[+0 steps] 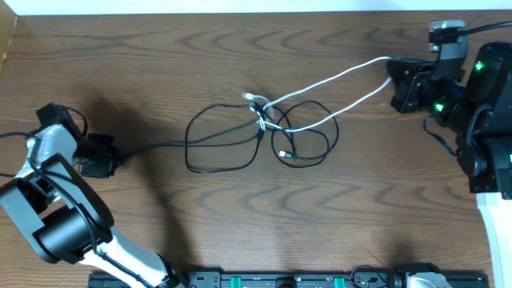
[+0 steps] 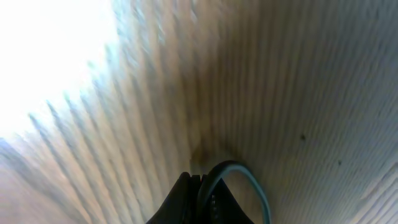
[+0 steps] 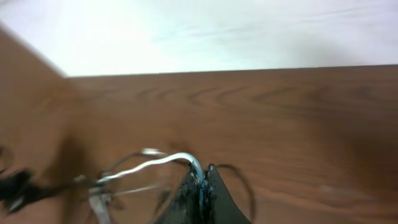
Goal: Untangle cables
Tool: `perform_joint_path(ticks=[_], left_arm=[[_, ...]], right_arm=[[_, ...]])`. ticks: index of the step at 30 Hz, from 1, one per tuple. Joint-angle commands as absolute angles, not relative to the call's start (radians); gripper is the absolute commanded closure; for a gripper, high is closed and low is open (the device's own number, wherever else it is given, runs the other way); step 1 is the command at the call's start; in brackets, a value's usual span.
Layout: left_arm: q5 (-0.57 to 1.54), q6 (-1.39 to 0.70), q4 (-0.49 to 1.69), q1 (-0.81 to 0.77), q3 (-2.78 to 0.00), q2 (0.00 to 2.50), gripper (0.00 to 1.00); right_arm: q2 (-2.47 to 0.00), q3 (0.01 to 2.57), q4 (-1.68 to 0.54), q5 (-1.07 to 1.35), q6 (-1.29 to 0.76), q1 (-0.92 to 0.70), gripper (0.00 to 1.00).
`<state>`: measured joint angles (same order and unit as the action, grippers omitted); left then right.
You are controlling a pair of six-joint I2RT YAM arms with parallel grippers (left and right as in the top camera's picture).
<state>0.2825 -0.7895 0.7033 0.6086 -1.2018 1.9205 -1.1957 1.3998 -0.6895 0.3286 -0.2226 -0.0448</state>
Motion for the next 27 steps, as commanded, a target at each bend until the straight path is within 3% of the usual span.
perform_joint_path(ticks=[1, 10, 18, 27], left_arm=[[0.242, -0.806, 0.699, 0.648, -1.194, 1.915, 0.93], [0.199, -0.807, 0.698, 0.658, -1.194, 1.915, 0.93], [0.189, -0.809, 0.699, 0.658, -1.193, 1.916, 0.92], [0.189, -0.809, 0.698, 0.658, -1.193, 1.916, 0.93]], right_arm=[[-1.184, 1.433, -0.669, 0.17, -0.245, 0.02, 0.99], [-1.184, 1.433, -0.493, 0.22, -0.318, 0.1, 0.99], [-1.184, 1.433, -0.114, 0.443, -0.327, 0.103, 0.99], [-1.192, 1.432, -0.19, 0.444, -0.337, 0.103, 0.99]])
